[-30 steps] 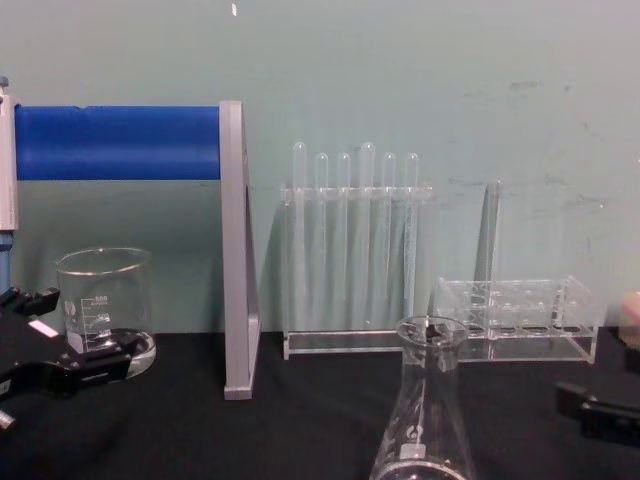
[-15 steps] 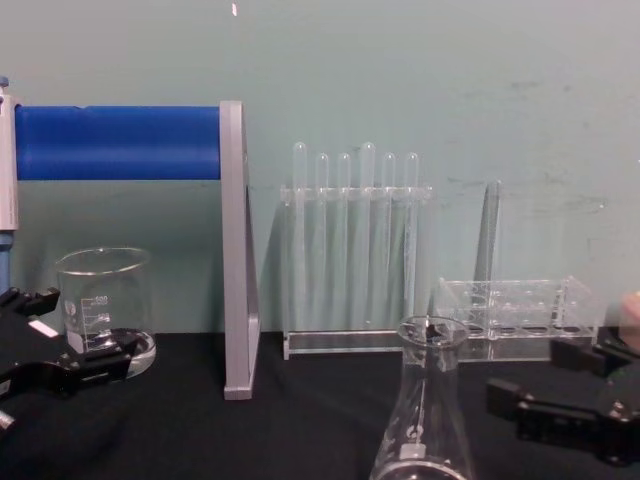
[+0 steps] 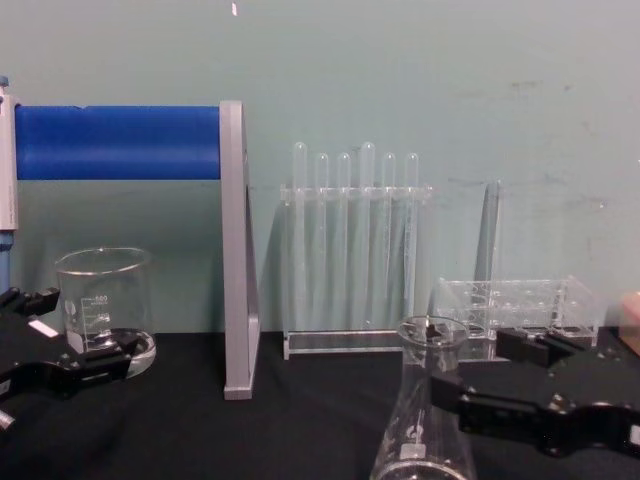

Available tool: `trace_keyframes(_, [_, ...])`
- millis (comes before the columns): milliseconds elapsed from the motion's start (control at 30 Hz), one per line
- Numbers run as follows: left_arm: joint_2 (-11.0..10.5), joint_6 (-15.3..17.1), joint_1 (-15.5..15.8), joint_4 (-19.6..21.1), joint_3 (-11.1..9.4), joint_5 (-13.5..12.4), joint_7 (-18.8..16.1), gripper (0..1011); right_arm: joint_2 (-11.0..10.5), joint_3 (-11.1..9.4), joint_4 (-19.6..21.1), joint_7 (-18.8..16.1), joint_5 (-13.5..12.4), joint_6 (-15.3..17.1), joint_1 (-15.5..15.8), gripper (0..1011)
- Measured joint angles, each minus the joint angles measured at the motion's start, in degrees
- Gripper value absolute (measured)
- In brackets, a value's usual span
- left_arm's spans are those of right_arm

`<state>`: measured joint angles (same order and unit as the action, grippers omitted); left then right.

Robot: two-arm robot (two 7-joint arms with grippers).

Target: Grasp the erlenmeyer flask with one hand, shake it three times, then place it back.

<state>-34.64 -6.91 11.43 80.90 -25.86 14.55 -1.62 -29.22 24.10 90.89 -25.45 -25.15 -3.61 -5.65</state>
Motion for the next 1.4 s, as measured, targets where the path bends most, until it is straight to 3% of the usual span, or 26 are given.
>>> trace_keyframes(233, [0.0, 0.0, 0.0, 0.0, 0.0, 0.0, 0.0, 1001, 2.5, 0.3, -2.6, -1.1, 0.8, 0.7, -2.1, 1003])
trace_keyframes(767, [0.0, 0.0, 0.0, 0.0, 0.0, 0.0, 0.0, 1001, 5.7, 1.2, -6.4, -2.3, 2.1, 1.7, -5.0, 1003])
trace_keyframes(1300, [0.0, 0.0, 0.0, 0.0, 0.0, 0.0, 0.0, 1001, 6.0, 1.2, -6.7, -2.1, 2.3, 1.7, -5.1, 1003])
trace_keyframes(1400, [0.0, 0.0, 0.0, 0.0, 0.0, 0.0, 0.0, 1001, 5.9, 1.2, -6.6, -2.1, 2.3, 1.7, -5.1, 954])
